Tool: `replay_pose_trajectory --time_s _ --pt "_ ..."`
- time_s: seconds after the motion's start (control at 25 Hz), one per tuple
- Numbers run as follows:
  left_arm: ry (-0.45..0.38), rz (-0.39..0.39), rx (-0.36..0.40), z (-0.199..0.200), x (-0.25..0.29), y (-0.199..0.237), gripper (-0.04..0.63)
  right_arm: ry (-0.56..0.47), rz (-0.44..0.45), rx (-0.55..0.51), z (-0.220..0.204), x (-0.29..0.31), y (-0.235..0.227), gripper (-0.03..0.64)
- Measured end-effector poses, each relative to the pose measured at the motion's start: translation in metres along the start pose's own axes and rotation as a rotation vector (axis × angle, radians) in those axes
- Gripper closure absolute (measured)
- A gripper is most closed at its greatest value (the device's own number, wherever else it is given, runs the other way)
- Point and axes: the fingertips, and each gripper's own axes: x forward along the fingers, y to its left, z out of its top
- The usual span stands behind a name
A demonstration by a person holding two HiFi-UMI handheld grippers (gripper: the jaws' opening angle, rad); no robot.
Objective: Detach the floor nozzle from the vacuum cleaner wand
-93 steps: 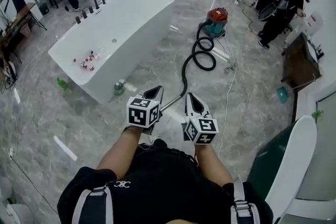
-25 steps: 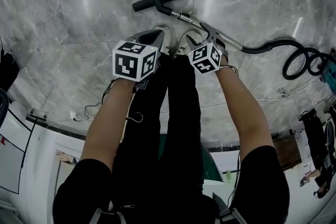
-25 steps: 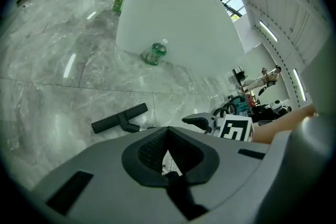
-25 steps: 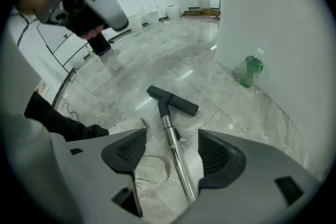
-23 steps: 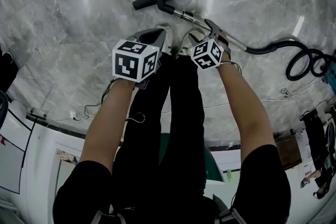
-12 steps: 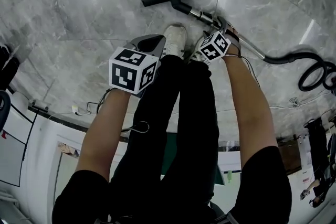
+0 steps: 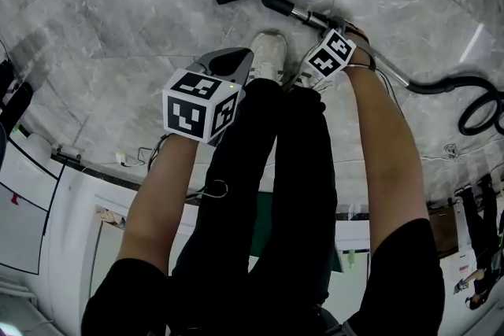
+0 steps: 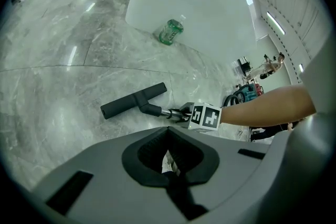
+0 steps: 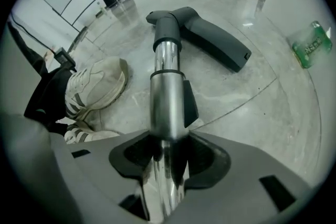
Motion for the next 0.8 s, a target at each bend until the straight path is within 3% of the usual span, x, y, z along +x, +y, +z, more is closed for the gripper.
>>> replay_pose_trajectory --time_s 0.16,0.32,0.36,0.4,0.52,0.6,0.8 --pt "-0.033 0.019 -0.043 0.009 -0.003 -0.01 0.588 -0.079 0.008 0.01 0.01 -0.035 -0.001 0.433" --pt "-0.133 -0.064 -0.207 0.031 -0.006 -0.028 0.58 -0.166 0.015 0.015 0.02 -0.086 -0.005 0.433" --pt "-0.167 -0.089 -0.264 0.037 -0.007 -0.031 0.534 -0.19 0.017 0.014 0.023 -0.099 -0.006 0.433" --pt "-0.213 -0.121 -0.334 0.044 -0.01 -0.033 0.379 -0.217 0.025 0.015 0.026 -0.114 -0.007 0.433" --pt "-0.392 -0.235 -0.535 0.076 -0.028 -0.044 0.238 -0.329 0.081 0.018 0.044 -0.173 -0.001 0.433" --pt "-0.478 -0.275 -0.541 0.099 -0.042 -0.056 0.215 -0.4 0.101 0.013 0.057 -0.215 0.002 0.433" --pt "-0.713 -0.238 -0.517 0.138 -0.089 -0.08 0.213 -0.469 0.171 -0.042 0.071 -0.284 0.031 0.433"
